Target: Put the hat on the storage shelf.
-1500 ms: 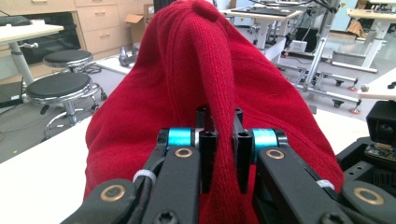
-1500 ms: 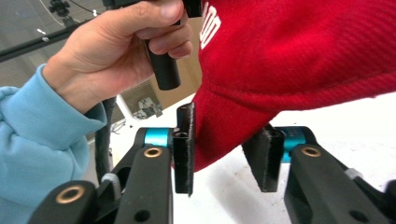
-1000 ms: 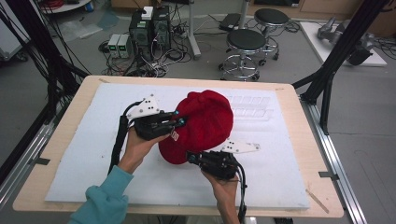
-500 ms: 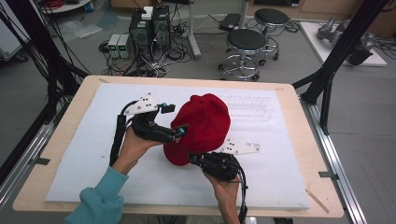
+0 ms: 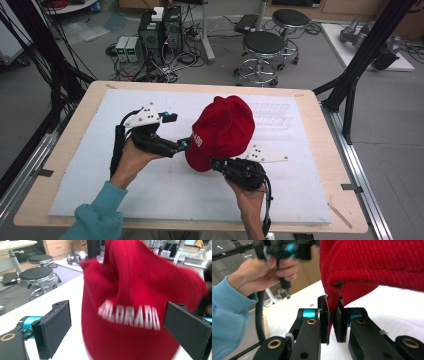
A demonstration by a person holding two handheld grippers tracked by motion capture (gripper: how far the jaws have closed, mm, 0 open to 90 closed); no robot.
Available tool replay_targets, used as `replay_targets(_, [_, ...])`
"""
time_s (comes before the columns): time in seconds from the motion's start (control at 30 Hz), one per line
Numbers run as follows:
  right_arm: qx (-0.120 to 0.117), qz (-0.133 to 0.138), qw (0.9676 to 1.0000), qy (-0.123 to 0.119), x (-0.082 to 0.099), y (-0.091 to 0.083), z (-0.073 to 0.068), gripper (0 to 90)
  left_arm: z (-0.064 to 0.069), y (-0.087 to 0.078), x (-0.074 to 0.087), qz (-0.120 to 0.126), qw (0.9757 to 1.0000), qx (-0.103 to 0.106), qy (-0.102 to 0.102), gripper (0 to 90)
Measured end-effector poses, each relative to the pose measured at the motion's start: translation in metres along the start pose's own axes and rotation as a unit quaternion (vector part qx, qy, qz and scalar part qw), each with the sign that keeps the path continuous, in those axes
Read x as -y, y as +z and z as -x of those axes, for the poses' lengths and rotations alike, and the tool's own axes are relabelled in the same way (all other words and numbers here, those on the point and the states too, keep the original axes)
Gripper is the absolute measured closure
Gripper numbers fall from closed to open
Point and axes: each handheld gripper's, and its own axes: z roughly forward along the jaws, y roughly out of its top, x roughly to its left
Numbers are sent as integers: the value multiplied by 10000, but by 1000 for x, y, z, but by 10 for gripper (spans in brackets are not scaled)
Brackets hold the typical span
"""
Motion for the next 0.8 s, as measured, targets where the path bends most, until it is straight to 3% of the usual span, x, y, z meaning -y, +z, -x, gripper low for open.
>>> replay_targets(0.33, [490, 46, 9981, -376, -33, -16, 18, 854, -21, -43, 45, -302, 9984, -450, -154, 86])
replay_targets(0.53, [894, -45, 9942, -593, -50, -21, 33, 854, -31, -68, 77, -341, 9958, -761, -370, 88])
replay_targets(0.8, [1365, -47, 9877, -759, -65, -25, 51, 853, -38, -90, 115, -283, 9931, -998, -540, 90])
